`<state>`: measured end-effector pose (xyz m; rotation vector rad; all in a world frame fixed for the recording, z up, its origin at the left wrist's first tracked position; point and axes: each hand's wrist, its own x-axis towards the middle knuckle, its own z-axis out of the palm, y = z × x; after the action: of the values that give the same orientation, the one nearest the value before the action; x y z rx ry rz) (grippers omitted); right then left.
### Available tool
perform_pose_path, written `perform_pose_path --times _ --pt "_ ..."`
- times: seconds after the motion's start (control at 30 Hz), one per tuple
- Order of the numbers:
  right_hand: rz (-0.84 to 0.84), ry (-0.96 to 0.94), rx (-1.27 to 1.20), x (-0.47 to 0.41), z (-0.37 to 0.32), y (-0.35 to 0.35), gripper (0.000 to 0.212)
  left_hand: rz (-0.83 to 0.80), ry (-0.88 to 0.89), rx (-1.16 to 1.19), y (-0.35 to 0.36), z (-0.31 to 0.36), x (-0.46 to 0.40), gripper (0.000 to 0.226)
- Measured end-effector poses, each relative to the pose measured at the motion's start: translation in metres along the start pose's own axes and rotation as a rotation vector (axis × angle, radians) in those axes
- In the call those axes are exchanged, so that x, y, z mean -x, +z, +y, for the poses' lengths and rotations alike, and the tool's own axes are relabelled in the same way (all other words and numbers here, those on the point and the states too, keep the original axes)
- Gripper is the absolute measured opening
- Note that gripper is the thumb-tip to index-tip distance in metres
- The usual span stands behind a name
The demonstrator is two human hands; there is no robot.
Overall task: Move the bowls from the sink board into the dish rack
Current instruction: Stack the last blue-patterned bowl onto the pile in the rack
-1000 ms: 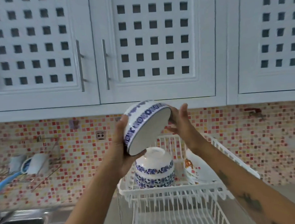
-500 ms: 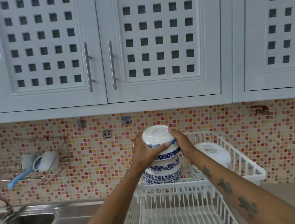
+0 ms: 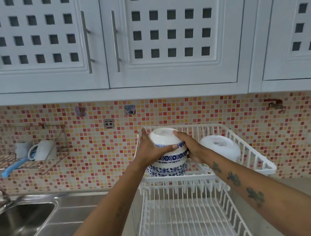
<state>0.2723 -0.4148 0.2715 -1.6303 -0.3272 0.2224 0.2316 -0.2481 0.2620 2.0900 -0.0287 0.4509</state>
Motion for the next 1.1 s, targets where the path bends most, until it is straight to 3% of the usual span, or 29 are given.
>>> perform_pose_path --times 0.1,0.23,0.37,0.6,0.73,0.93,1.1 --pt "0.014 0.002 -0.015 -0.003 0.005 0.000 0.044 -0.021 -0.007 -0.008 0.000 0.003 0.006 0.152" --pt "0.035 -0.010 -0.003 -0.003 0.007 -0.001 0.028 -0.034 0.010 -0.050 0.002 -0.001 0.004 0.141" --pt "0.044 -0.007 0.043 -0.002 0.008 0.000 0.054 -0.012 0.006 -0.105 0.002 -0.005 0.001 0.135" --pt "0.065 0.005 0.139 -0.006 0.010 0.000 0.064 -0.039 0.058 -0.146 0.007 -0.026 -0.012 0.105" --pt "0.073 0.054 0.105 -0.008 0.012 -0.003 0.055 -0.069 -0.053 0.077 0.002 -0.009 0.000 0.107" --pt "0.042 0.162 0.055 -0.006 0.013 -0.003 0.065 -0.041 -0.228 0.254 0.004 -0.001 0.003 0.076" --pt "0.027 0.175 0.076 -0.009 0.010 -0.001 0.084 -0.059 -0.225 0.259 0.003 -0.002 0.003 0.096"
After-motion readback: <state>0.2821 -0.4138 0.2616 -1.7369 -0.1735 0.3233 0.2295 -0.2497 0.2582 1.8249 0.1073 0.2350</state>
